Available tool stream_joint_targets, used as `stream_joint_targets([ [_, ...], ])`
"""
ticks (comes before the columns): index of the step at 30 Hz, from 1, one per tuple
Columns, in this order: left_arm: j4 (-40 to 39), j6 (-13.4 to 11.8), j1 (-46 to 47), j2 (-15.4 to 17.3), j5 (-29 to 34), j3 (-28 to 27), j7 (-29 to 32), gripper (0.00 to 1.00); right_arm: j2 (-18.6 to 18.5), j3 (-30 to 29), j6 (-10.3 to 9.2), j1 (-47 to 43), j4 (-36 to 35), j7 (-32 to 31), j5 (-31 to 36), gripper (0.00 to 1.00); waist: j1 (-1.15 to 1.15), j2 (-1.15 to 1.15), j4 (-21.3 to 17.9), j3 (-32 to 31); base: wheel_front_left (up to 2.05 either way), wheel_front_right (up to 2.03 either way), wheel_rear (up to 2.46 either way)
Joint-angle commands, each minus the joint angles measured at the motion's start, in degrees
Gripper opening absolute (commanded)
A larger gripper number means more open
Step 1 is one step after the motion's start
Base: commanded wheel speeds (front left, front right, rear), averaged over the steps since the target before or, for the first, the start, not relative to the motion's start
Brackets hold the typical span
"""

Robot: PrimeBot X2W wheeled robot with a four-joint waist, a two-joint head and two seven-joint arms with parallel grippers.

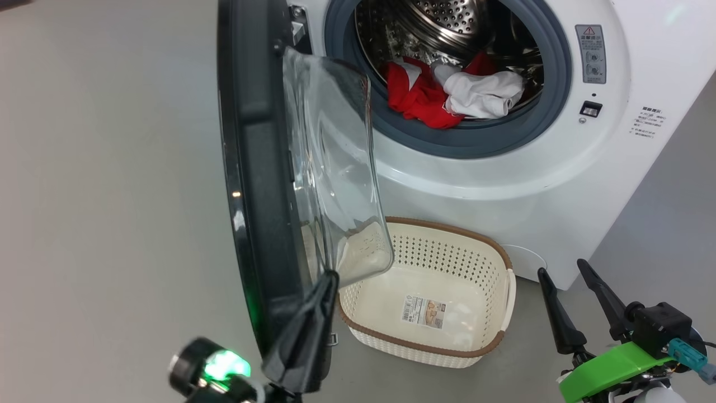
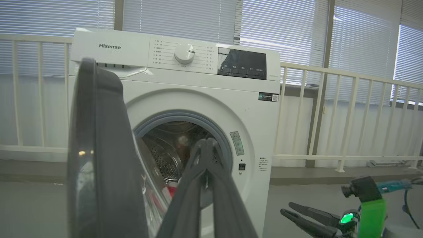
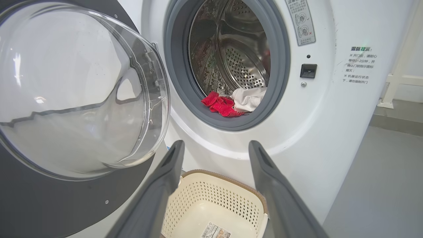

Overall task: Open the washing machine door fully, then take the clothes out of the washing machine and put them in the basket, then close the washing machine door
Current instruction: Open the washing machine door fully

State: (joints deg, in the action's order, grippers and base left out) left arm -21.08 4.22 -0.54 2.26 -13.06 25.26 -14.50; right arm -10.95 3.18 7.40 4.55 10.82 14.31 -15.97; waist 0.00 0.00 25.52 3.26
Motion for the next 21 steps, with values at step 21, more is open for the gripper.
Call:
stream_joint_targets([
  [21,12.5,-4.5,-1.4,0.6,-5.6,0.4,8.3,0.00,-0.7,1.2,0.09,0.2,-1.7,0.7,1.2,1.00,0.00,0.00,1.1,-0.2,0.00,0.00,0.00],
])
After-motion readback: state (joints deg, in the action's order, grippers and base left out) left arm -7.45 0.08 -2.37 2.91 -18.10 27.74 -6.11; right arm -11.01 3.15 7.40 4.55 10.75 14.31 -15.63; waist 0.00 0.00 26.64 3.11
